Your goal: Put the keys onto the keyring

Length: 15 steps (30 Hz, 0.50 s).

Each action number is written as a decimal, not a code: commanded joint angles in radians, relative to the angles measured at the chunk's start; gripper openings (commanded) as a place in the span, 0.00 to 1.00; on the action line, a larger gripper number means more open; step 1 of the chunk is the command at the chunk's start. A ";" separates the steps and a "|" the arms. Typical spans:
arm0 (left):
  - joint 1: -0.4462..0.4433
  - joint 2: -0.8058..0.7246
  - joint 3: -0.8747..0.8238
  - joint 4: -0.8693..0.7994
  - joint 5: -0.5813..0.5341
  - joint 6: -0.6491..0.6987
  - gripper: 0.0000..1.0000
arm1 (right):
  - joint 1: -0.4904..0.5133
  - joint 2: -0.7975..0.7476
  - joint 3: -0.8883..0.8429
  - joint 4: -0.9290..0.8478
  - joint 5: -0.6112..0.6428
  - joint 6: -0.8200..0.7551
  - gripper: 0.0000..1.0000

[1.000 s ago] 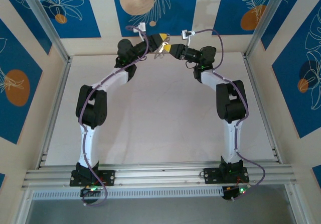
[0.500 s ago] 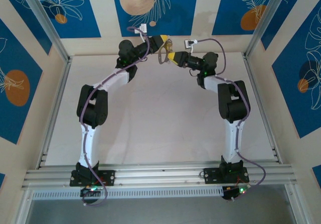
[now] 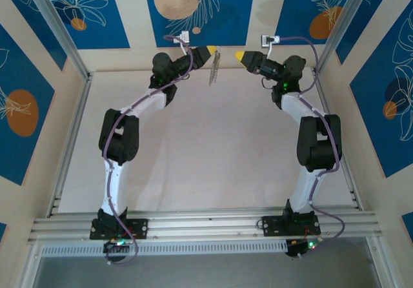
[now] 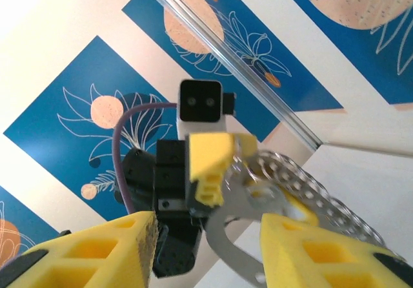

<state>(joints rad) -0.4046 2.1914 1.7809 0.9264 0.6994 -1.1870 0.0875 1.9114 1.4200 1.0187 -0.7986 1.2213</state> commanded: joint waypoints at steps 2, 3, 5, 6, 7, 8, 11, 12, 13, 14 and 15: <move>-0.014 -0.027 -0.021 0.074 0.015 0.034 0.00 | 0.036 -0.009 0.093 -0.193 0.070 -0.103 0.48; -0.014 -0.027 -0.023 0.075 0.015 0.033 0.00 | 0.042 -0.005 0.106 -0.214 0.076 -0.112 0.48; -0.017 -0.027 -0.024 0.080 0.014 0.033 0.00 | 0.050 0.007 0.130 -0.260 0.088 -0.125 0.48; -0.018 -0.028 -0.025 0.082 0.014 0.031 0.00 | 0.054 0.011 0.137 -0.272 0.092 -0.129 0.48; -0.020 -0.027 -0.025 0.084 0.015 0.032 0.00 | 0.056 0.015 0.140 -0.286 0.099 -0.136 0.48; -0.020 -0.027 -0.025 0.084 0.015 0.030 0.00 | 0.060 0.019 0.139 -0.293 0.107 -0.142 0.48; -0.022 -0.027 -0.022 0.087 0.017 0.032 0.00 | 0.066 0.031 0.144 -0.306 0.114 -0.147 0.48; -0.023 -0.028 -0.023 0.086 0.017 0.030 0.00 | 0.067 0.036 0.145 -0.306 0.117 -0.148 0.48; -0.024 -0.027 -0.021 0.087 0.017 0.031 0.00 | 0.069 0.039 0.147 -0.306 0.120 -0.146 0.48; -0.026 -0.027 -0.021 0.086 0.017 0.031 0.00 | 0.070 0.044 0.149 -0.305 0.119 -0.145 0.48; -0.026 -0.028 -0.020 0.086 0.017 0.030 0.00 | 0.070 0.047 0.152 -0.305 0.119 -0.143 0.48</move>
<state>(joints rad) -0.4213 2.1914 1.7546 0.9443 0.7025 -1.1759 0.1509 1.9388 1.5391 0.7383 -0.7055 1.1015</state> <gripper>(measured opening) 0.047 0.477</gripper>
